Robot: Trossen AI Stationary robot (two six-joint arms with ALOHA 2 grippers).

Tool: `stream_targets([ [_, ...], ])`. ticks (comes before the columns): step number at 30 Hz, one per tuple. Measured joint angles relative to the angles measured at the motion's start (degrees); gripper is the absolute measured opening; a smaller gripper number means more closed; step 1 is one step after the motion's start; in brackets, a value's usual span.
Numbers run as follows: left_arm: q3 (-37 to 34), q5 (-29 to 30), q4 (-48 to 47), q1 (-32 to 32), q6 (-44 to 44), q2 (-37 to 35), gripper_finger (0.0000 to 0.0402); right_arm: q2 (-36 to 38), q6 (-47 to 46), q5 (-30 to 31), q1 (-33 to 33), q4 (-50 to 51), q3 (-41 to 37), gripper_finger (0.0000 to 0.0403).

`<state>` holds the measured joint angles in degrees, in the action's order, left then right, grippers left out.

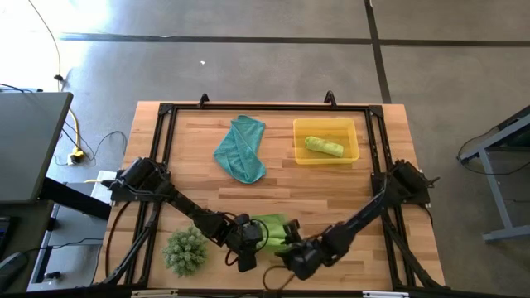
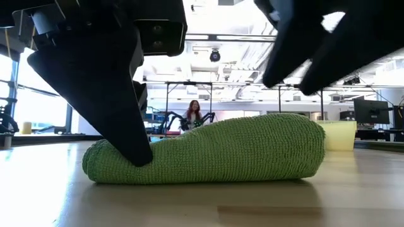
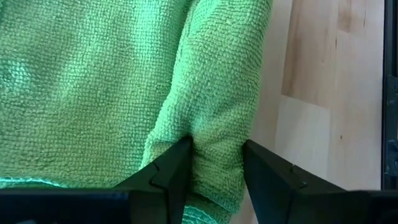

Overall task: Roll microfiber towels into tight, uniform cylinder then place into a basket
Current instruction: Roll the green towel

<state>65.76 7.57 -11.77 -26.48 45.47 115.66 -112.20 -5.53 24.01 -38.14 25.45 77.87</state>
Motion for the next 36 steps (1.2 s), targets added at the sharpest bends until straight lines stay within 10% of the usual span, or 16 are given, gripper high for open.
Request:
stream_targets([
  [28, -0.25, 0.19, 0.39, 0.23, 0.43, -1.10, 0.0133, -0.02, -8.52, -3.52, 4.55, -17.49, -15.06, 0.0158],
  [36, -0.78, -0.43, -2.51, 0.09, -0.24, -6.43, 0.0133, 0.29, -13.12, -9.19, 6.56, -18.40, -16.78, 0.0067],
])
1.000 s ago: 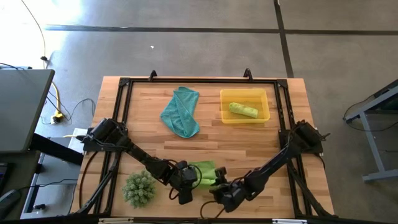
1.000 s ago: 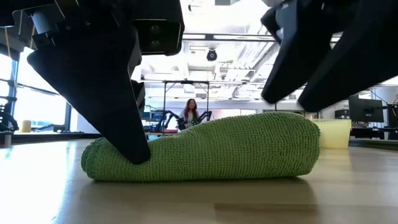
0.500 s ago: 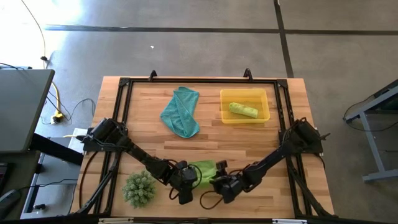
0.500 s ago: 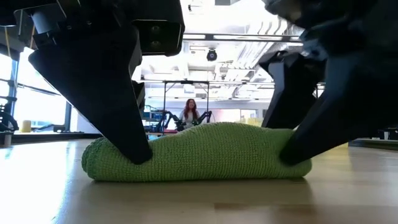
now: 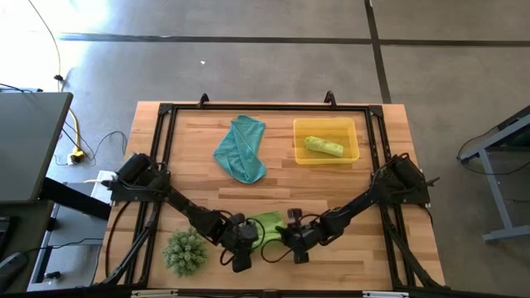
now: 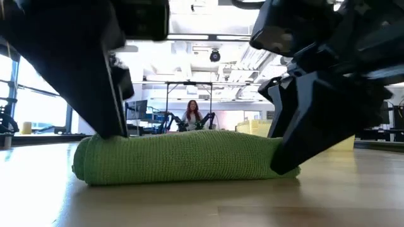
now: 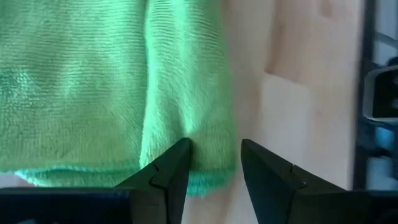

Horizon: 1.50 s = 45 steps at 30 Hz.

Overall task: Roll microfiber towels into tight, uniform cylinder then place into a basket
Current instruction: Roll the green towel

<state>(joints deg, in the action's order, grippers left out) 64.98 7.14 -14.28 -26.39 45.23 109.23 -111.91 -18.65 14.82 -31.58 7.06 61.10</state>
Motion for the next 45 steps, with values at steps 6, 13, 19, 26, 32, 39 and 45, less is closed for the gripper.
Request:
stream_targets([
  [6, 0.12, -1.28, -1.52, -1.28, -1.08, -2.62, 0.0133, 0.02, -1.22, -4.89, 1.16, -1.50, -0.08, 0.0014],
  [13, 0.22, 4.59, 1.07, -4.37, -11.11, -3.47, 0.0133, -0.25, -7.29, -23.48, 6.05, -5.39, -0.19, 0.0005],
  [19, 0.26, 12.24, 3.83, -6.84, -23.27, -1.92, 0.0133, -0.43, -15.10, -33.84, 9.83, -6.06, -0.32, 0.0006],
  [26, 0.28, 19.29, 3.39, -8.22, -25.49, 1.85, 0.0133, -0.47, -17.99, -36.02, 12.00, -5.78, -0.32, 0.0006],
  [32, 0.32, 23.98, -1.13, -7.12, -23.05, 3.17, 0.0136, -0.46, -18.03, -35.37, 12.06, -5.84, -0.32, 0.0006],
  [39, 0.65, 20.89, -1.51, -5.60, -22.01, 5.45, 0.0140, -0.44, -19.06, -34.93, 12.03, -6.04, -0.30, 0.0021],
  [45, 0.32, 26.46, -6.49, -5.58, -21.84, 3.54, 0.0141, -0.38, -19.04, -34.25, 12.17, -5.95, -0.21, 0.0024],
])
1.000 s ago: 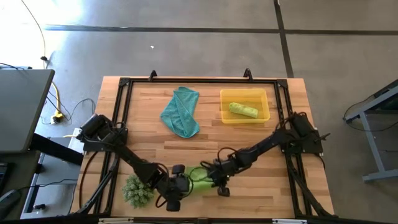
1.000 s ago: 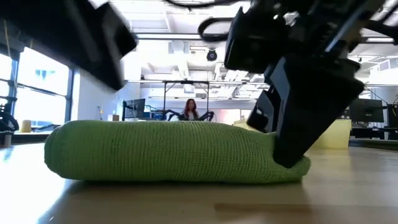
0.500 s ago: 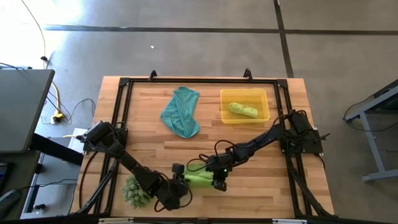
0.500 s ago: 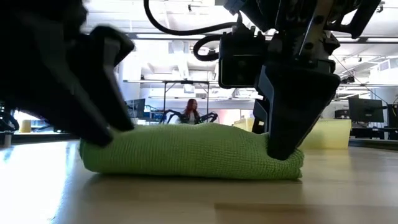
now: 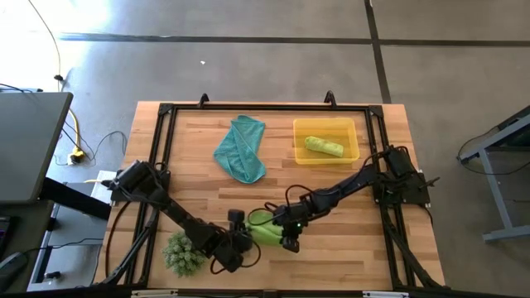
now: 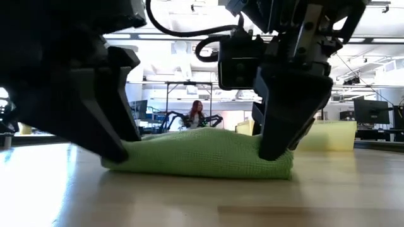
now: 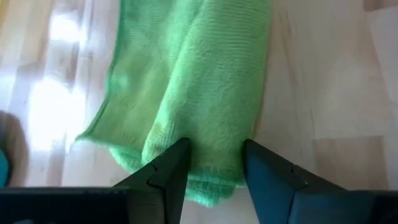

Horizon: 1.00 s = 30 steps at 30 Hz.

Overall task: Roll microfiber towels into tight, uniform cylinder then place into a basket
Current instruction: Roll the green towel

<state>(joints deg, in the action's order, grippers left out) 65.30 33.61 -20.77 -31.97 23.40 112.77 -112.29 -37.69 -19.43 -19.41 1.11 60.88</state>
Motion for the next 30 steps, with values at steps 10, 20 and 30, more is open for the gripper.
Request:
stream_targets([
  [10, 1.90, -4.52, 8.86, -1.32, 0.40, -3.12, 0.0141, 0.02, 0.17, -0.27, -0.10, 0.38, 0.00, 0.0025],
  [20, -0.11, -2.67, 8.70, -0.01, 1.29, 1.17, 0.0141, 0.07, 0.16, -0.16, -0.13, 0.33, 0.00, 0.0026],
  [30, 1.20, -2.59, 8.38, 0.26, -2.83, 1.44, 0.0141, 0.07, 0.20, -0.05, -0.13, 0.46, 0.00, 0.0026],
])
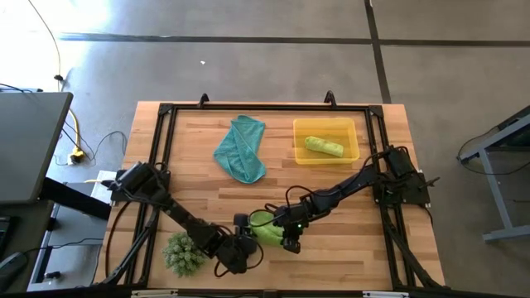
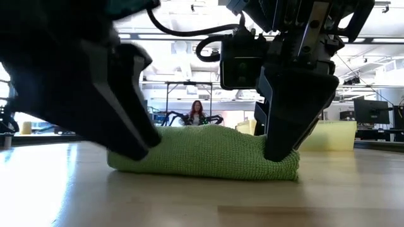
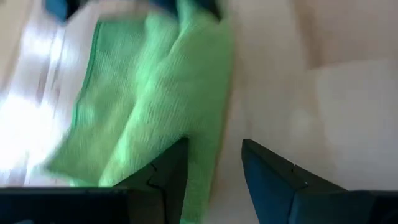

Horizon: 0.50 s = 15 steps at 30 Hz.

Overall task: Roll microfiber towels into tight, uniform cylinder then place into a basket
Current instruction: Roll the green towel

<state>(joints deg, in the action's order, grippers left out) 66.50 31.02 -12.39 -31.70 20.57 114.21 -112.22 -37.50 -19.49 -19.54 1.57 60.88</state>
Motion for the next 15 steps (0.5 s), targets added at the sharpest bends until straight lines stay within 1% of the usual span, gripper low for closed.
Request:
stream_targets([
  [3, 1.34, 0.88, 0.28, -0.85, -3.93, -0.02, 0.0141, 0.00, 0.00, -0.02, -0.02, 0.06, 0.00, 0.0026],
  [6, 1.86, 4.24, 0.33, -1.45, -7.42, -0.03, 0.0141, 0.00, 0.00, 0.00, -0.02, 0.06, 0.00, 0.0026],
  [8, 1.86, 6.92, -0.50, -1.19, -8.17, -0.04, 0.0140, 0.00, 0.00, 0.00, -0.02, 0.06, 0.00, 0.0026],
  [10, 1.86, 7.56, -2.29, -0.34, -7.19, -0.04, 0.0140, 0.00, -0.01, 0.00, -0.02, 0.06, 0.00, 0.0026],
  [12, 1.86, 6.14, -4.49, 0.77, -4.68, -0.04, 0.0140, 0.00, -0.01, 0.00, -0.02, 0.08, 0.00, 0.0026],
  [15, 1.86, -0.20, -6.87, 2.41, -0.45, -0.04, 0.0140, 0.00, -0.02, 0.00, -0.02, 0.08, 0.00, 0.0026],
])
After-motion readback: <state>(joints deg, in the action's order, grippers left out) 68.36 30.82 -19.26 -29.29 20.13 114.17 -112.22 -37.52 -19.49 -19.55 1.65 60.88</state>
